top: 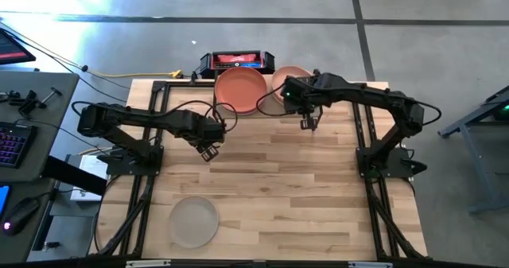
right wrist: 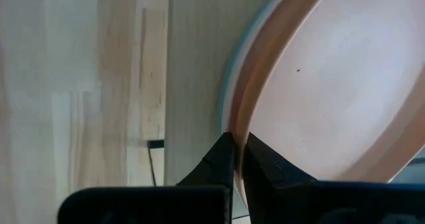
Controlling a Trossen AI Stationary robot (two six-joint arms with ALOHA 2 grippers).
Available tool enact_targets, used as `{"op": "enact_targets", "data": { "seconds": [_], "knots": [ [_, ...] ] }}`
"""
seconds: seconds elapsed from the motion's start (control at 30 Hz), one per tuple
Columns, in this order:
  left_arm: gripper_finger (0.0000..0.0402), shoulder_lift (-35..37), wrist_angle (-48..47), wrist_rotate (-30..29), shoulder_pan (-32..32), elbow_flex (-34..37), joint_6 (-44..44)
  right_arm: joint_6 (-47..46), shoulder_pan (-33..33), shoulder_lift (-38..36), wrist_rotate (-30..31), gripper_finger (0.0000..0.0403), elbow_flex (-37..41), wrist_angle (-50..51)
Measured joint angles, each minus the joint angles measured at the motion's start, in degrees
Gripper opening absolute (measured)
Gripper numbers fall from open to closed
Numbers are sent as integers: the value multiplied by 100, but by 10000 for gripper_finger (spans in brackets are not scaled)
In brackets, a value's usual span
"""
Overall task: Place and stack plates onto a shelf
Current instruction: Stack the brown plate on top of the light orange plate on the shelf
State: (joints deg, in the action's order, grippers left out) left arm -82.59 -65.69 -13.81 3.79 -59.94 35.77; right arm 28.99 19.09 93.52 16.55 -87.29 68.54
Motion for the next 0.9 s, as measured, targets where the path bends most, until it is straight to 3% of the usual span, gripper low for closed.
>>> {"op": "enact_targets", "data": {
  "seconds": [0.17,0.5,0.9],
  "knots": [
    [133,0,0,1,0,0,-46,-26,4,4,-98,7,-174,3],
    [133,0,-30,1,0,0,-48,-45,40,4,108,65,-181,210],
    [133,0,-61,23,0,0,-222,-468,-208,-18,209,68,-190,341]
  ]
}}
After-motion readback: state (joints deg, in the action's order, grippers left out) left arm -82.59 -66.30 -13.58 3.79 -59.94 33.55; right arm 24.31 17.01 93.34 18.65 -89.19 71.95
